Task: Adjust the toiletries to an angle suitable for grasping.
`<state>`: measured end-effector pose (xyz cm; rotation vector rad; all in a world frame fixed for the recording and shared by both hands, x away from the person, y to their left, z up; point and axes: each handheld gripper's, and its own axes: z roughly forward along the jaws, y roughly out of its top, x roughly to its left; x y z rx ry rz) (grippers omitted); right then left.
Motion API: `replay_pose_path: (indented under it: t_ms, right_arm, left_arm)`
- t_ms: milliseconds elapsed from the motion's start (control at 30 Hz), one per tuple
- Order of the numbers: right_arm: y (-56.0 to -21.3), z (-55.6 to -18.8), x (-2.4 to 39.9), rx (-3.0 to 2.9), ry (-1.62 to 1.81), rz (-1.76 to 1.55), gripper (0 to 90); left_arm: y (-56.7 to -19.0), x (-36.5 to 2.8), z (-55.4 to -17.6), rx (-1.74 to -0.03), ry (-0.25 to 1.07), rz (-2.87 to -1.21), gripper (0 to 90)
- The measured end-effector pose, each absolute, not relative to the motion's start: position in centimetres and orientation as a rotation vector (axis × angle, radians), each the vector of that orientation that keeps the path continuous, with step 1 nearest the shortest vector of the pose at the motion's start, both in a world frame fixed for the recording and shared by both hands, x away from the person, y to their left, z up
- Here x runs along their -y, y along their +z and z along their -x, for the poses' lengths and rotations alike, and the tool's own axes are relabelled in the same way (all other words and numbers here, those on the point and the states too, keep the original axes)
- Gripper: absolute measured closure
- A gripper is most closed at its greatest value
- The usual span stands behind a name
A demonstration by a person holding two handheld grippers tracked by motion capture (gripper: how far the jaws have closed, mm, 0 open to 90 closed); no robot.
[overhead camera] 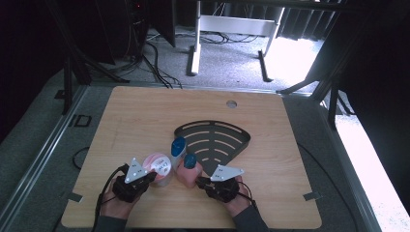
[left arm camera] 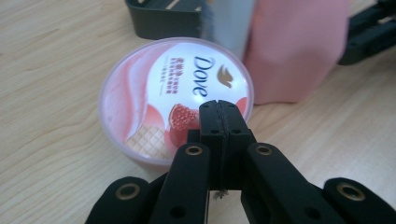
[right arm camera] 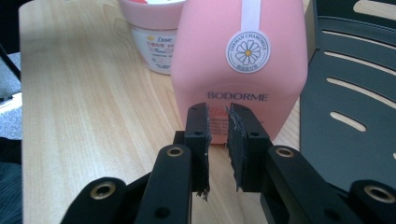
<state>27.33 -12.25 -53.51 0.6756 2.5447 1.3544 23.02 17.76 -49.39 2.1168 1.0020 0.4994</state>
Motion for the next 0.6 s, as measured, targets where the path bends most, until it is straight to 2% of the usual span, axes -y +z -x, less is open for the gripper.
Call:
replay_pose_path:
  t_ms: [600]
  right_arm:
    - [-53.5, -28.9, 10.2, -2.563, 1.328, -0.668, 78.0]
  left_arm:
    - [-49.1, -15.9, -21.8, -0.873, 0.405, -2.181, 90.0]
